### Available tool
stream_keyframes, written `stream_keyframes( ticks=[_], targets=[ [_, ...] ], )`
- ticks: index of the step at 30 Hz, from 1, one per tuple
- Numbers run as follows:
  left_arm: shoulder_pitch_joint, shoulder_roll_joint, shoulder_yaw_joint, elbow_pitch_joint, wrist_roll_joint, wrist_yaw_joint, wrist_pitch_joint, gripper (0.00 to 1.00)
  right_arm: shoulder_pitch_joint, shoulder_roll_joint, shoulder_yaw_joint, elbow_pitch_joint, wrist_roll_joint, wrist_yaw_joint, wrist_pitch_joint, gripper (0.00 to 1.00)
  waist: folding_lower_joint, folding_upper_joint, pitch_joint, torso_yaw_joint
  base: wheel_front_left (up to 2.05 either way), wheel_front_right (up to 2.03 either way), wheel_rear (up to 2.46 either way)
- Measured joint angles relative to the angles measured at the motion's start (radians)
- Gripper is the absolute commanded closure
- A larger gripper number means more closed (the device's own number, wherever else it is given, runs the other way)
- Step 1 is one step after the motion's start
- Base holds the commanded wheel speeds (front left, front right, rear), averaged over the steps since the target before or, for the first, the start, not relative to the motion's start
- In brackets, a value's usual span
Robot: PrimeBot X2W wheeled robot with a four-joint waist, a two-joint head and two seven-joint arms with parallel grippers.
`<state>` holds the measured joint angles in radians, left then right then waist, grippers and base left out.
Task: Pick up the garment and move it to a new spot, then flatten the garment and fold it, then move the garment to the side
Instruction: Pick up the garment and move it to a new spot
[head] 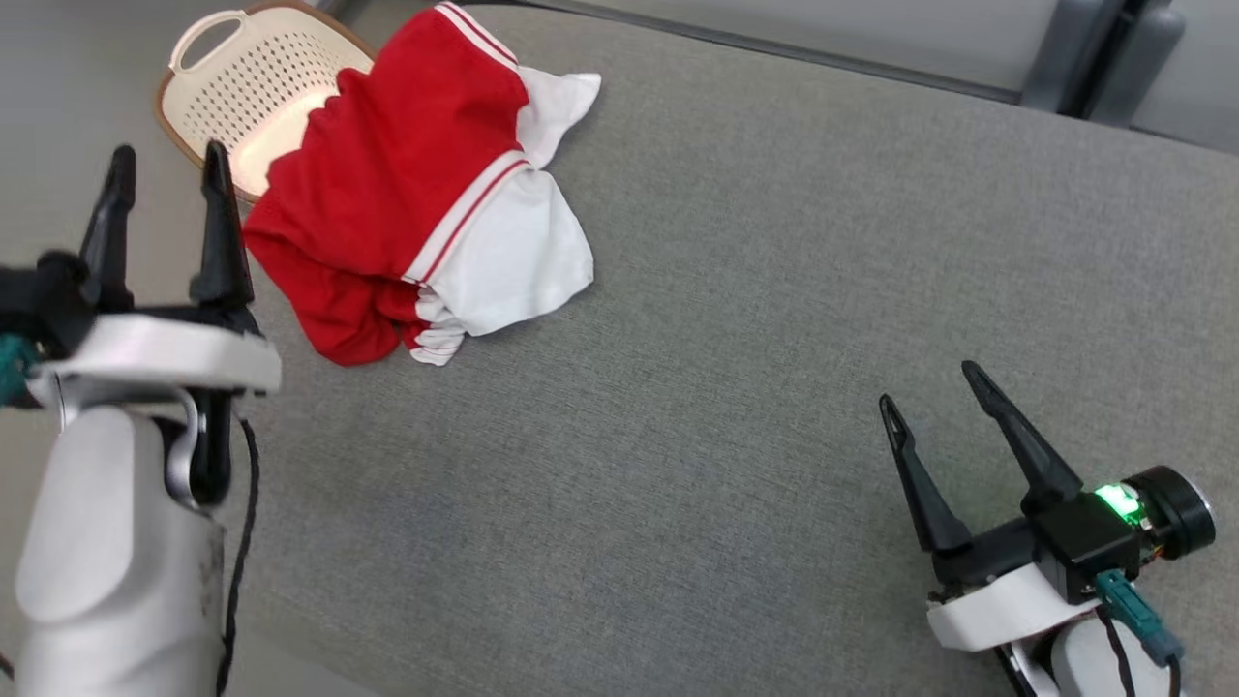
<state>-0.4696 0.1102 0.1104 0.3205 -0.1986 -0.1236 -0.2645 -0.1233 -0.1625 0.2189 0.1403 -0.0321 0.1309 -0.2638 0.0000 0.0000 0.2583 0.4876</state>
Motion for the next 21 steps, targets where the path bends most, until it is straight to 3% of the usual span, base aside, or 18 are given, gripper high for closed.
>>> stream_keyframes(
  ticks=[2, 9, 18, 21],
  targets=[
    [-0.133, 0.025, -0.012, 0.14, -0.044, -0.003, 0.028, 0.0, -0.026, -0.03, 0.012, -0.016, 0.001, 0.0, 0.0, 0.0, 0.0, 0.0, 0.041, -0.014, 0.0, 0.0, 0.0],
    [-0.487, 0.162, -0.121, 0.497, -0.155, -0.006, 0.322, 0.0, -0.106, -0.084, 0.028, -0.06, 0.011, 0.0, 0.0, 0.0, 0.0, 0.0, 0.162, -0.086, 0.0, 0.0, 0.0],
    [-0.616, 0.244, -0.297, 0.681, -0.301, -0.007, 0.617, 0.0, -0.146, -0.097, 0.037, -0.097, 0.014, 0.0, 0.0, 0.0, 0.0, 0.0, 0.276, -0.167, 0.0, 0.0, 0.0],
    [-0.617, 0.268, -0.322, 0.711, -0.337, -0.007, 0.637, 0.0, -0.161, -0.092, 0.03, -0.113, 0.014, 0.001, -0.002, 0.0, 0.0, 0.0, 0.309, -0.187, 0.0, 0.0, 0.0]
  ],
)
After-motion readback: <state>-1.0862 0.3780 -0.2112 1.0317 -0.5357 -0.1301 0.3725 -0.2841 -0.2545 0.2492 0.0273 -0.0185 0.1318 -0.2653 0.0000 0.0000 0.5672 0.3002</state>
